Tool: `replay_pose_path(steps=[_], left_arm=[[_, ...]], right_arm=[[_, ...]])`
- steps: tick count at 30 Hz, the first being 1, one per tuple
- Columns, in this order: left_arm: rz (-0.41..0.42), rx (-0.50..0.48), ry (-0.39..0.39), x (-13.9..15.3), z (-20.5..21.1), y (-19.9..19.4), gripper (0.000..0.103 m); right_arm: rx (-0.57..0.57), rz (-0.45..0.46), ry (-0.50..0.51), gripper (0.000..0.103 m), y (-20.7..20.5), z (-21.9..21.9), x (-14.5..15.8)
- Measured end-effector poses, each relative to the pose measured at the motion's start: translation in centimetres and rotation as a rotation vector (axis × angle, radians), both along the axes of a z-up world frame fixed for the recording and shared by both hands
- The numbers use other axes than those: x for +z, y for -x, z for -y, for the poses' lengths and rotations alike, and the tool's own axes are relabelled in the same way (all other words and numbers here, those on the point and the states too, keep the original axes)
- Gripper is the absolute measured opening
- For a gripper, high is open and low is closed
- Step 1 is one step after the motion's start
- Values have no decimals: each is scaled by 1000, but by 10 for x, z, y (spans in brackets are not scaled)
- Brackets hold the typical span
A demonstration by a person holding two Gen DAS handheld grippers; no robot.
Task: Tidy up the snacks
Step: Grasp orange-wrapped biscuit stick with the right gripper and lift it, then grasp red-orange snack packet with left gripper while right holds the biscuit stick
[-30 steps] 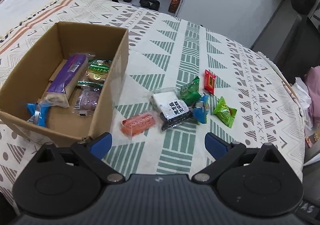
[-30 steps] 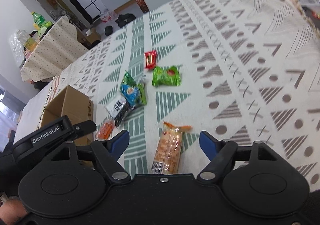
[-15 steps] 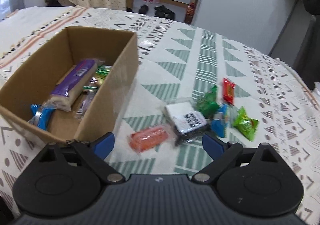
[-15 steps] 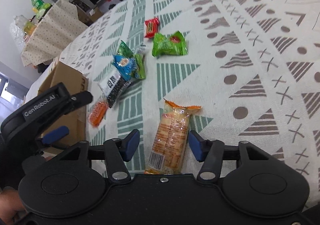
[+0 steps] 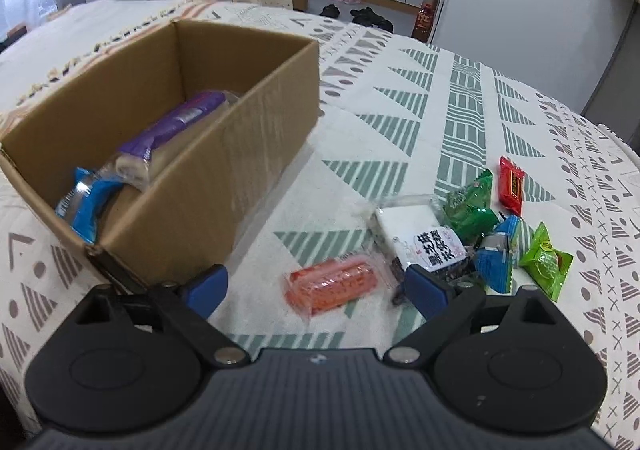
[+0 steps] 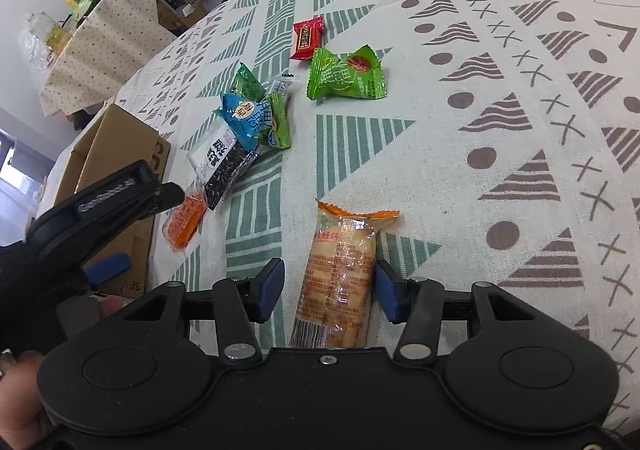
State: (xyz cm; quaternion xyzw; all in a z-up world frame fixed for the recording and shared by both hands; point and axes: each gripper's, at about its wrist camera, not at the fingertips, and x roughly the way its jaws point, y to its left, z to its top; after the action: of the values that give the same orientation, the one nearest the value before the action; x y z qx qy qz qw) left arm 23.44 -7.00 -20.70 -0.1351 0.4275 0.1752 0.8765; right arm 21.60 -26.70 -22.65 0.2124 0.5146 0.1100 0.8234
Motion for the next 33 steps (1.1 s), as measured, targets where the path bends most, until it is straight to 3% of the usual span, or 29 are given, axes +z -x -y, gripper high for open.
replay_pose_path(steps=[4, 6, 9, 14, 19, 22, 24, 25, 26, 31, 33], left_arm=[[4, 3, 48, -1, 5, 2, 94], [22, 11, 30, 2, 7, 1, 94], [20, 46, 26, 0, 3, -3, 93], [-8, 77, 46, -12, -1, -8, 84], [-28, 98, 52, -17, -3, -13, 82], [-34, 100, 59, -19, -4, -15, 82], [-36, 100, 61, -20, -4, -15, 71], [-33, 97, 59, -20, -4, -15, 58], [-33, 90, 59, -19, -3, -15, 52], [-40, 75, 59, -16, -1, -11, 47], [-43, 73, 69, -15, -2, -8, 46]], right_arm=[[-1, 9, 11, 42, 0, -1, 0], [1, 11, 15, 35, -1, -1, -1], [-7, 22, 16, 34, -1, -1, -1], [-45, 69, 59, 34, 0, 2, 5], [-37, 62, 63, 37, -1, 2, 4], [-23, 55, 63, 46, -2, -2, 3], [-11, 57, 68, 51, -2, -5, 3], [-5, 58, 75, 51, -1, -6, 3], [1, 58, 81, 51, -1, -7, 3], [18, 56, 102, 48, 2, -10, 3], [17, 54, 106, 38, 3, -9, 2]])
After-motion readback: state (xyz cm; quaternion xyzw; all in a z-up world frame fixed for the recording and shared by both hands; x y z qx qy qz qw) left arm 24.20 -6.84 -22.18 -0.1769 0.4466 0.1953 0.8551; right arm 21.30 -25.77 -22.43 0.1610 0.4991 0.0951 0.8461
